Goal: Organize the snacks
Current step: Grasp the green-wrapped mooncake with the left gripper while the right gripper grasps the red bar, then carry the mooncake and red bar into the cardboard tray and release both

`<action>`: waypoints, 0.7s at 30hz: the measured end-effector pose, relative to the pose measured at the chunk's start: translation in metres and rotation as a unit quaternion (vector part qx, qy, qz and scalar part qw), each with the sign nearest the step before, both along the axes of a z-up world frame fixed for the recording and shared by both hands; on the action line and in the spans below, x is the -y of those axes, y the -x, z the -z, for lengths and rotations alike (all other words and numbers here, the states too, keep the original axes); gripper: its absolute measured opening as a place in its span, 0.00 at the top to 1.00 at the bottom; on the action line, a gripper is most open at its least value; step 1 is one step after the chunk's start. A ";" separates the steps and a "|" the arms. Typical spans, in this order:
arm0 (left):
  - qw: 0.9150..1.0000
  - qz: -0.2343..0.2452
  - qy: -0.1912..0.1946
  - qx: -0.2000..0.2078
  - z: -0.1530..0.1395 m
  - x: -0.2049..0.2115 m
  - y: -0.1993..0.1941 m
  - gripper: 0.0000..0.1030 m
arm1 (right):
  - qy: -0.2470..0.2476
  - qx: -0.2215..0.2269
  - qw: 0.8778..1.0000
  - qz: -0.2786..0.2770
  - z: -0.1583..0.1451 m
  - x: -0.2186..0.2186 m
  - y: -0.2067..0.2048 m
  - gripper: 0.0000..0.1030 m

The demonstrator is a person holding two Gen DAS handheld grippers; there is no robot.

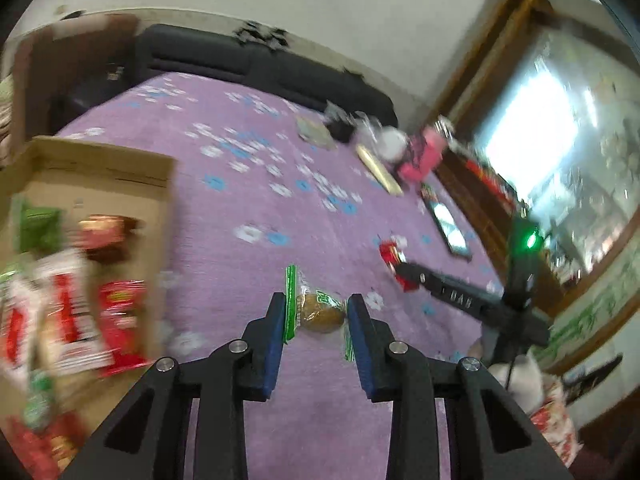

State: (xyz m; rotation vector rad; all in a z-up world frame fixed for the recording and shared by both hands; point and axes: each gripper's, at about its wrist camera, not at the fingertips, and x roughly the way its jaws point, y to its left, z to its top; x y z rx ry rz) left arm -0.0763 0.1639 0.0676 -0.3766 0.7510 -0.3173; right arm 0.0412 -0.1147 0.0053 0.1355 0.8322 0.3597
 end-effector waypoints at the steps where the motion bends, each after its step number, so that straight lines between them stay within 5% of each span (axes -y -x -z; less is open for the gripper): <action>1: 1.000 -0.012 0.002 0.004 -0.003 -0.009 0.005 0.69 | 0.002 0.000 1.000 -0.003 0.001 -0.002 0.001 0.82; 11: 0.990 -0.137 -0.025 0.022 -0.011 -0.110 0.053 0.69 | 0.002 -0.008 0.999 -0.035 -0.008 -0.046 0.019 0.82; 21: 0.983 -0.179 -0.026 -0.005 0.015 -0.146 0.053 0.68 | -0.009 -0.002 0.981 -0.192 -0.039 -0.176 0.080 0.81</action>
